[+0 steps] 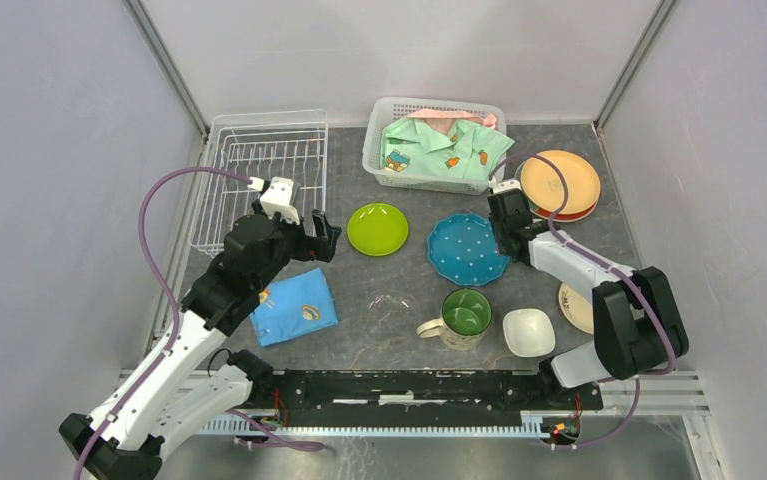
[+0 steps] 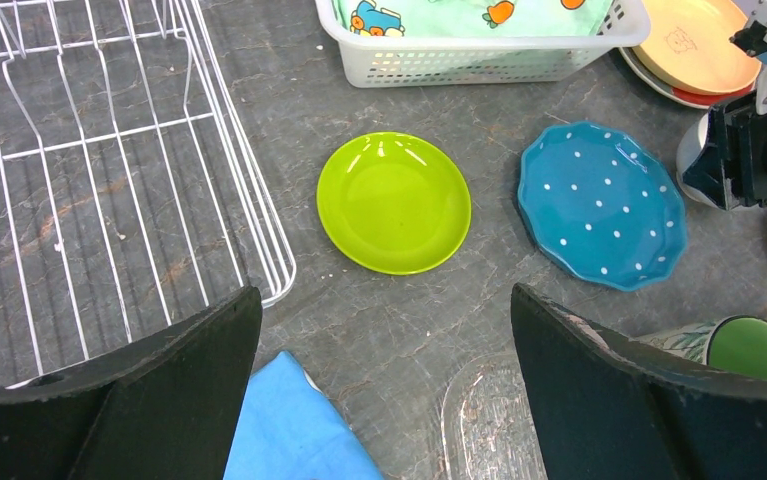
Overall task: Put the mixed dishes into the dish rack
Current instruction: Pick up the bowl from the center of the board.
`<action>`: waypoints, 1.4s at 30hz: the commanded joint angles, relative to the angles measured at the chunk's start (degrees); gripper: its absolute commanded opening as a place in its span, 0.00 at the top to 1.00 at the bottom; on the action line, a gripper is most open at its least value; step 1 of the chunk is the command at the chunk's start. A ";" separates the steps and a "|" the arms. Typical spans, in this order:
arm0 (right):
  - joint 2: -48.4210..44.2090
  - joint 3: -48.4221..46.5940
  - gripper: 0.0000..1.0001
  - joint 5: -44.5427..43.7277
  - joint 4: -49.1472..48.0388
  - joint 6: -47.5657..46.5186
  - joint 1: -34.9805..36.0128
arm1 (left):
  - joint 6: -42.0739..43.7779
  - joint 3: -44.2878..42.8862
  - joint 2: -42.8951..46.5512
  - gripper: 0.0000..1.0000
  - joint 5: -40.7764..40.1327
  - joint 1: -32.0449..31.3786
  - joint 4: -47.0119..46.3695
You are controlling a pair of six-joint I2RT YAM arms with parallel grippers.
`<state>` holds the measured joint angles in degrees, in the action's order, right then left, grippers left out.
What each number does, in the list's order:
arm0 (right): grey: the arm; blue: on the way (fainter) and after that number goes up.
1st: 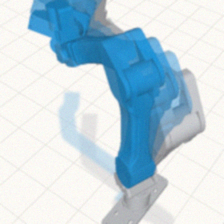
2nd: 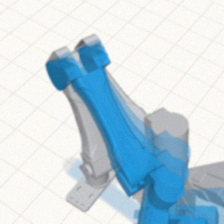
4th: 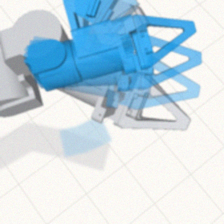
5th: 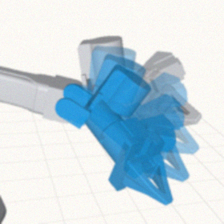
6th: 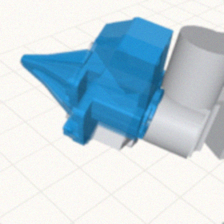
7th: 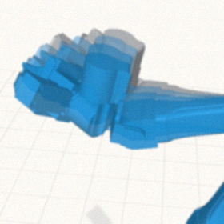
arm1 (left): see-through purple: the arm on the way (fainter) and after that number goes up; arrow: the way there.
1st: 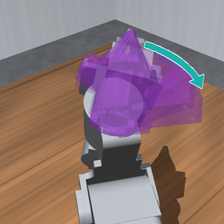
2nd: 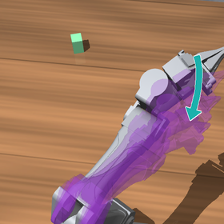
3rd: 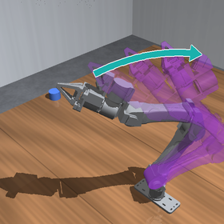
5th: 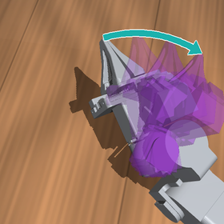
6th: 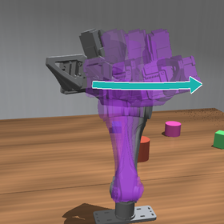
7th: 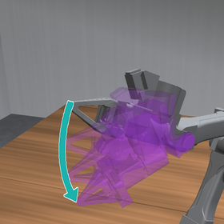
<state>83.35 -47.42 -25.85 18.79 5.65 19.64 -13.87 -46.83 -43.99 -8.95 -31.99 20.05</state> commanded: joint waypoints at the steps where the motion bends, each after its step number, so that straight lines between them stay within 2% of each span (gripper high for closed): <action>1: 0.91 -1.54 0.58 -0.72 -2.72 -0.45 -0.87 | 1.43 0.16 0.22 0.00 -1.29 -0.10 -1.59; 7: 0.78 -1.94 0.61 -0.82 -2.18 -0.59 -1.02 | 1.34 0.09 -0.20 0.00 -1.24 -0.10 -1.54; 12: -2.12 -3.13 0.57 -2.61 -0.01 0.58 -1.45 | 1.38 0.15 -0.31 0.00 -1.24 -0.11 -1.55; 19: -6.31 -5.02 0.54 -1.32 1.00 2.85 -7.11 | 1.30 0.05 -0.74 0.00 -0.66 -0.09 -1.58; 24: -5.92 -6.11 0.53 -1.74 2.48 2.93 -12.77 | 1.30 0.06 -0.80 0.00 -0.46 -0.09 -1.52; 27: -6.78 -5.65 0.52 0.24 1.47 2.27 -14.09 | 1.28 0.14 -0.71 0.00 -0.45 -0.09 -1.59; 33: -8.95 -1.45 0.51 11.98 -3.85 0.68 -13.98 | 1.20 0.06 -1.05 0.00 -0.10 -0.09 -1.59; 42: -8.03 -0.75 0.52 14.32 -4.24 1.29 -14.07 | 1.28 0.22 -0.71 0.00 -0.54 -0.09 -1.59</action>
<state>75.61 -48.47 -13.93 17.02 7.03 5.56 -13.87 -46.74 -45.01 -8.93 -31.99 20.05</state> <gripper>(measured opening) 0.483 0.996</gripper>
